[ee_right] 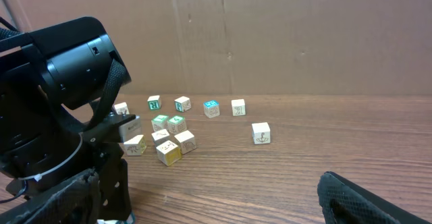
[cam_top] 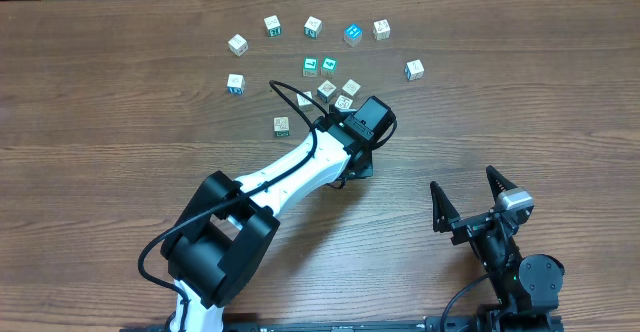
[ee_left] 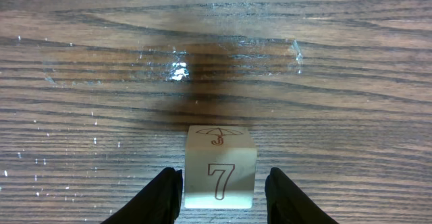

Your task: Form a circle

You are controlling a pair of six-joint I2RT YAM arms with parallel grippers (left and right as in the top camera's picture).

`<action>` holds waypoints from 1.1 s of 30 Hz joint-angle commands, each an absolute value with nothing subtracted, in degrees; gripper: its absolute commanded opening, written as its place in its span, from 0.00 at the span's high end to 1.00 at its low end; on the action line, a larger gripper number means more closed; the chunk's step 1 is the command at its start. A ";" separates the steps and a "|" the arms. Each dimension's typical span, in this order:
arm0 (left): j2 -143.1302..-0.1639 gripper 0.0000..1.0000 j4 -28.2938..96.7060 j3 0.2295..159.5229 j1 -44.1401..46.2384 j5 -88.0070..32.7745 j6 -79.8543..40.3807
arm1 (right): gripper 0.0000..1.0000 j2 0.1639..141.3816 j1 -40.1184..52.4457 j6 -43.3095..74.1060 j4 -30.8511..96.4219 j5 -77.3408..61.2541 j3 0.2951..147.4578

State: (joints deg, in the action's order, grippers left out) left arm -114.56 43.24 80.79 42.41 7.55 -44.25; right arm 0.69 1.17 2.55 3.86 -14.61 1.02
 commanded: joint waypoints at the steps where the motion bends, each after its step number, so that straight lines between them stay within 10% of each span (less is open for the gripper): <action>1: -113.99 0.61 43.24 80.66 42.83 7.49 -45.17 | 0.00 0.16 0.99 2.31 3.55 -14.17 0.45; 14: -113.99 0.66 43.24 80.66 42.83 7.49 -44.95 | 0.00 0.16 0.99 2.31 3.55 -14.17 0.45; 33: -113.97 0.36 43.22 80.71 42.70 7.62 -41.45 | 0.00 0.16 0.99 2.28 3.55 -14.17 0.45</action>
